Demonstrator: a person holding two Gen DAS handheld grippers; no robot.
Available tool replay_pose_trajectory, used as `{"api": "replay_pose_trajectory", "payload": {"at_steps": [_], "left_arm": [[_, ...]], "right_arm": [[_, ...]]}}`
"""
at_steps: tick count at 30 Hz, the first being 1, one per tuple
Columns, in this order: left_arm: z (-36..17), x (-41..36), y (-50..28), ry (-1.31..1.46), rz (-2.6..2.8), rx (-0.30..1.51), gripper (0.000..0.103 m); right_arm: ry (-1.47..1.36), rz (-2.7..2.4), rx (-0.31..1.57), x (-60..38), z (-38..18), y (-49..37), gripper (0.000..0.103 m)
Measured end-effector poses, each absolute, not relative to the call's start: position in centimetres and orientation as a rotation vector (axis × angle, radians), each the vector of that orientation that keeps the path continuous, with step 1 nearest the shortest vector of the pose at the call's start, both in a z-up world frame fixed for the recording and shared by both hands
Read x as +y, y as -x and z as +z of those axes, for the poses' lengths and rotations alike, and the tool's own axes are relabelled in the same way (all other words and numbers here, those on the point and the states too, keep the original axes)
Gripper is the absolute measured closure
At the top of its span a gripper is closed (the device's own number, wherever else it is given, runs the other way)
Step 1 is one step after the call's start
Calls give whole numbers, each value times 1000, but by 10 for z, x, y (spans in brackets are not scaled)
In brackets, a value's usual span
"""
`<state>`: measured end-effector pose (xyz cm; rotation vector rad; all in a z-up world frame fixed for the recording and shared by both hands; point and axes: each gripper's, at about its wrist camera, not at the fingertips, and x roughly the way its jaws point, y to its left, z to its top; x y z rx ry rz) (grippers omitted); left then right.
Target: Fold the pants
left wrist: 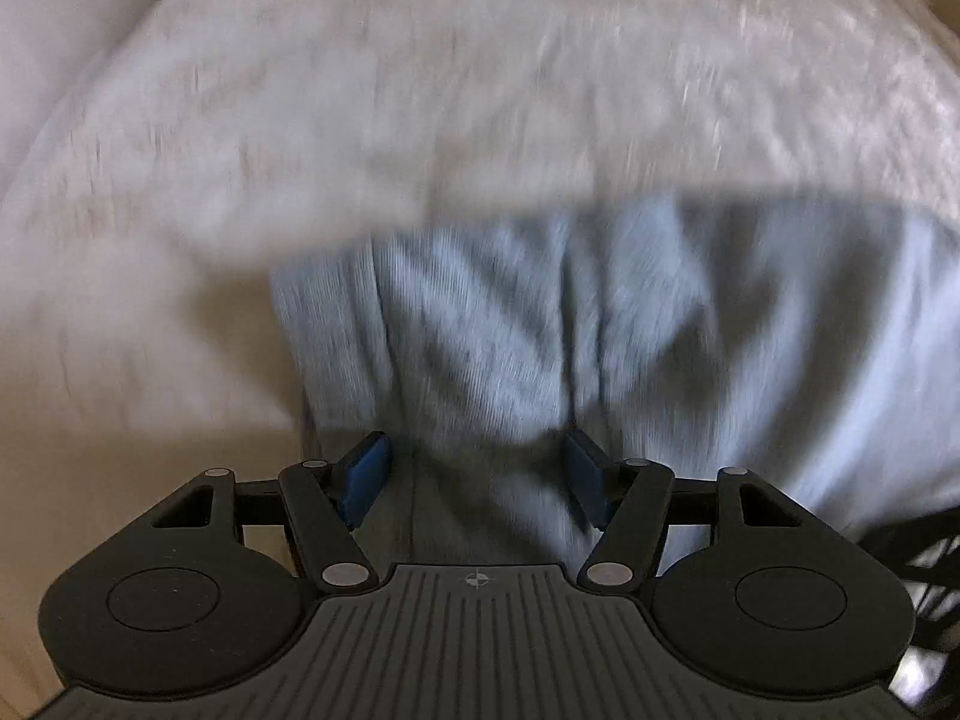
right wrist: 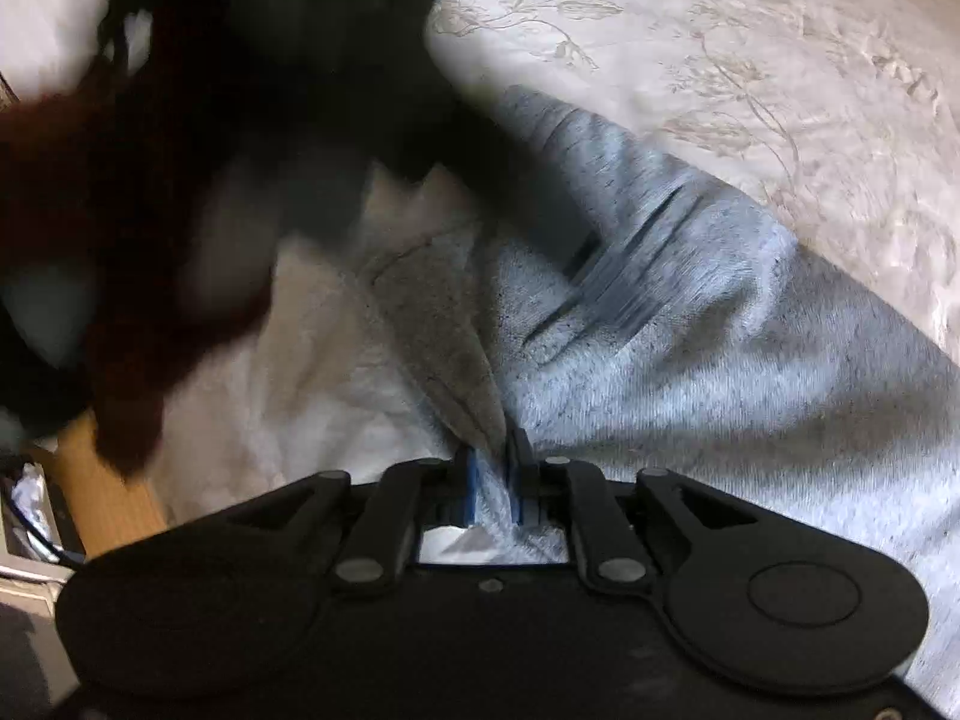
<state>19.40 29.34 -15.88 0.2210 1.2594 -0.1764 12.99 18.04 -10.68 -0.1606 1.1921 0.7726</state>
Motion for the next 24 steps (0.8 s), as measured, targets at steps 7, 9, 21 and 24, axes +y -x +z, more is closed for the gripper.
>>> {"api": "replay_pose_trajectory", "payload": {"at_steps": [7,9,21,24], "left_arm": [[-162,306,-183,-154,-144,1253,27],[-165,303,-185,-167,-130,1253,27],[-149,292,-176,-213,-111,1203,32],[-123,280,-188,-240,-140,1131,36]], "right_arm": [[-49,664,1161,99,-72,-153,75],[-109,555,1116,64,-62,-178,64],[-94,355,1204,-17,-132,-312,52],[-62,425,1272,-15,-153,-315,46]]}}
